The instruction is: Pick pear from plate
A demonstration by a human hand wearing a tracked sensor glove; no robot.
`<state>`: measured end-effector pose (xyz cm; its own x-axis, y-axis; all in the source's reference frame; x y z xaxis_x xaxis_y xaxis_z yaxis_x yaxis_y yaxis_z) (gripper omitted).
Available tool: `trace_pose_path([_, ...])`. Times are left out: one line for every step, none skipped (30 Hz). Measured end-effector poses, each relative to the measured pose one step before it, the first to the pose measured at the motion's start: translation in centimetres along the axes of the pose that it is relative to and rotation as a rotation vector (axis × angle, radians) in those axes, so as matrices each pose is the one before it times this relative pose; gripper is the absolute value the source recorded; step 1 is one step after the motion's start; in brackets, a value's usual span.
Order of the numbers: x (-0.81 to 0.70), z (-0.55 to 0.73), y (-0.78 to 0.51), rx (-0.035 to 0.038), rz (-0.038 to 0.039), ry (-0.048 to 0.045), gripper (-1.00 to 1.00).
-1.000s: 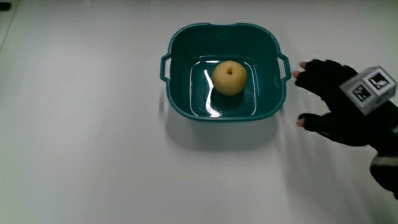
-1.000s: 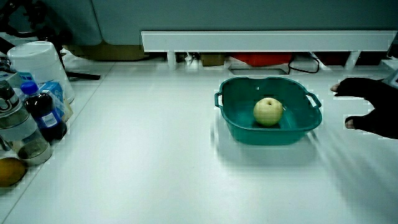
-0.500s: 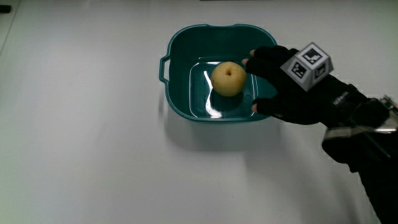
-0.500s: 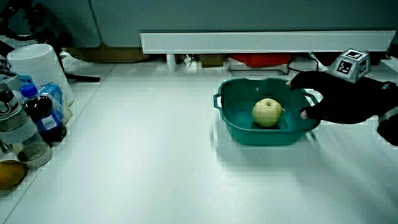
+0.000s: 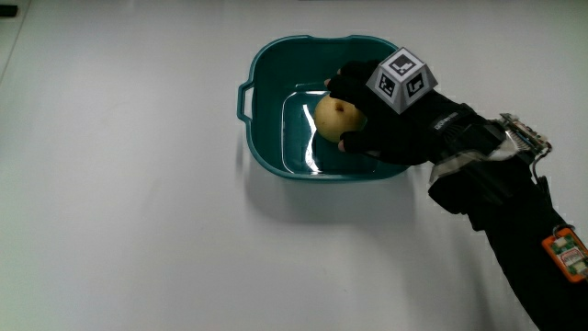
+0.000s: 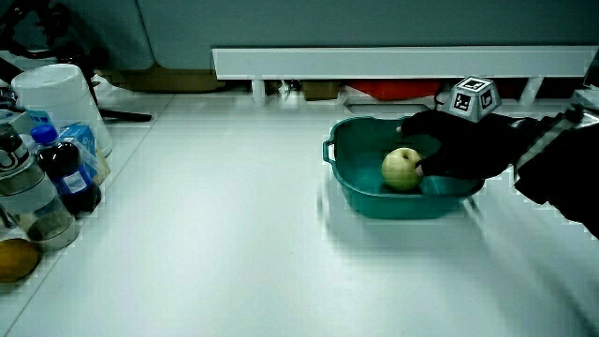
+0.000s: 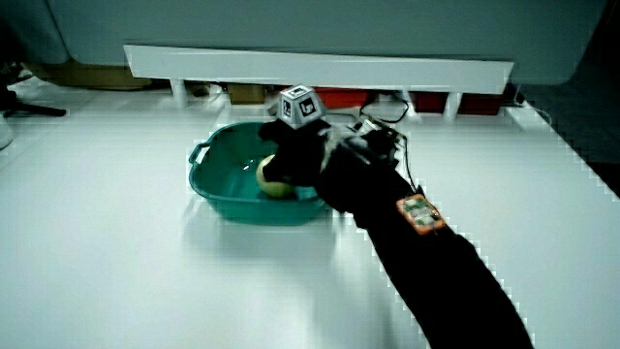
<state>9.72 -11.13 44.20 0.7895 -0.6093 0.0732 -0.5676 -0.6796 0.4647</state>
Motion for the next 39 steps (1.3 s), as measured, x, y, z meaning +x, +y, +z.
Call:
trace_pose_path([-0.109,-0.201,0.266,-0.01515,0.00549,0.00673,0.00])
trace_pose_path([-0.087,-0.203,0.242,-0.00391,-0.01021,-0.01476,0.00])
trace_pose_path([-0.166,-0.061,0.152,-0.00855,0.00562,-0.00482,0.00])
trace_pose_path([-0.001,-0.341,0.311,-0.01081,-0.00147,-0.00133,0.00])
trace_pose_path([-0.217,0.195,-0.024,0.00370,0.00168,-0.00091,0.00])
trace_pose_path([0.039,-0.393,0.313,-0.02132,0.00171,-0.00522,0.00])
trace_pose_path([-0.048,-0.086,0.120,-0.00380,-0.00205,0.00121,0.00])
trace_pose_path([-0.035,-0.165,0.150,-0.00850,0.00906,0.00705,0.00])
trace_pose_path([-0.057,-0.110,0.097,-0.00435,-0.00270,0.00009,0.00])
trace_pose_path([-0.099,0.014,0.015,0.00342,-0.00210,-0.00580,0.00])
trace_pose_path([-0.034,-0.081,0.063,0.00042,-0.00390,-0.00954,0.00])
trace_pose_path([0.012,-0.154,0.137,-0.00570,0.00210,0.00384,0.00])
trace_pose_path([-0.065,0.082,-0.021,-0.00007,0.00388,0.00330,0.00])
trace_pose_path([0.029,-0.127,0.126,-0.00082,-0.00359,-0.00254,0.00])
trace_pose_path([-0.073,0.110,0.015,0.00300,-0.00406,-0.00408,0.00])
trace_pose_path([-0.030,-0.076,0.113,-0.00802,0.00316,-0.00053,0.00])
trace_pose_path([-0.115,0.098,-0.035,-0.00132,0.00204,-0.00726,0.04])
trace_pose_path([0.006,-0.215,0.172,-0.00640,-0.00191,-0.00393,0.08])
trace_pose_path([-0.035,-0.101,0.050,-0.00424,-0.00223,-0.00321,0.13])
trace_pose_path([-0.021,-0.065,0.026,0.00556,-0.00803,-0.00921,0.17])
trace_pose_path([0.067,-0.310,0.129,-0.01460,0.00218,0.00316,0.21])
trace_pose_path([-0.030,0.024,-0.076,0.00603,-0.00463,-0.01090,0.25])
trace_pose_path([0.151,-0.319,0.202,-0.00745,0.00036,0.00414,0.29])
trace_pose_path([-0.009,0.209,-0.138,0.00921,-0.01059,-0.00187,0.33])
trace_pose_path([0.011,-0.016,0.049,0.00969,0.00693,0.00381,0.37])
trace_pose_path([-0.055,0.107,-0.071,0.01108,-0.00161,-0.00318,0.42])
trace_pose_path([-0.009,-0.044,0.005,0.00792,0.00221,0.00407,0.46])
trace_pose_path([-0.025,0.031,-0.063,0.00942,-0.00632,-0.01155,0.50])
trace_pose_path([-0.006,0.050,-0.050,-0.00381,0.00036,0.00535,0.54])
trace_pose_path([0.093,-0.181,0.121,0.00112,-0.00292,0.00270,0.58])
trace_pose_path([-0.079,0.258,-0.128,0.00639,-0.00264,-0.00134,0.62])
trace_pose_path([-0.017,-0.053,0.085,-0.00235,0.00146,-0.00107,0.67])
trace_pose_path([-0.013,-0.088,0.054,0.00963,0.00123,-0.00369,0.71])
trace_pose_path([-0.042,0.081,-0.067,0.00752,-0.00015,0.00359,0.75])
trace_pose_path([0.018,-0.060,-0.004,0.00574,-0.00410,0.00430,0.79])
trace_pose_path([0.078,-0.163,0.061,0.00561,-0.00154,0.00219,0.83])
trace_pose_path([-0.012,0.176,-0.128,0.01285,-0.00488,-0.00187,0.88])
trace_pose_path([0.008,0.145,-0.057,0.00151,0.00197,0.01028,0.92])
trace_pose_path([0.139,-0.170,0.153,-0.00574,-0.00505,0.01011,0.96])
